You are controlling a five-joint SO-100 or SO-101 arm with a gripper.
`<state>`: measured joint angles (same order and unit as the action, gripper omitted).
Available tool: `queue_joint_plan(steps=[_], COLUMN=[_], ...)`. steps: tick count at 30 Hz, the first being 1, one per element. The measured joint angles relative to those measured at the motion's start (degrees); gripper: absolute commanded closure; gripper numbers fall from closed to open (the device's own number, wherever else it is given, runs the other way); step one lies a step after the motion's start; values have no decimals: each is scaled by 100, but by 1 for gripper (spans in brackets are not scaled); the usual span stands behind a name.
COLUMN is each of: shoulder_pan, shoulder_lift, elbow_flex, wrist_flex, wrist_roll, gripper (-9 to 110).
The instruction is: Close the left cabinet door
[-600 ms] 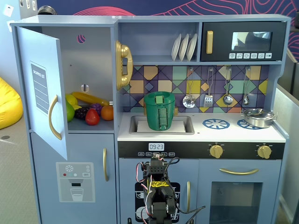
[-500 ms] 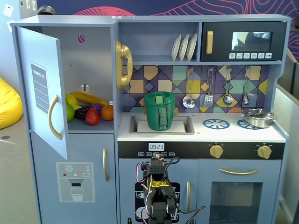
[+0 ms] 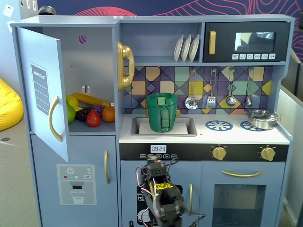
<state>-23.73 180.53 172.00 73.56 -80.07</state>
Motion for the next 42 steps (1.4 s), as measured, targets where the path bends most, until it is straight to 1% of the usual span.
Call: queue_joint_plan(steps=[2, 4, 8, 11, 14, 17, 21, 28, 33, 37, 42], shoulder_pan=[-1125, -2364, -4755, -5994, -6627, -6970, -7251, -7242, -6996, -6785, -6504], shoulder_lift=[-431, -1002, -2285, -3313, -4271, -5010, -5651, -6530, -6917, -6917, -6917], elbow_flex=[-35, -264, -1037, -1969, -2979, -3867, -4570, -5660, -6108, -6188, -6188], wrist_flex=[-835, -1995, -4465, -5827, -6460, -6776, -7075, -7075, -7119, -6855, -6688], wrist_roll=[53, -9, -466, -694, -835, -976, -1151, -1582, -2470, -3208, -3823], gripper=[102, 102, 102, 102, 102, 102, 102, 102, 102, 102, 102])
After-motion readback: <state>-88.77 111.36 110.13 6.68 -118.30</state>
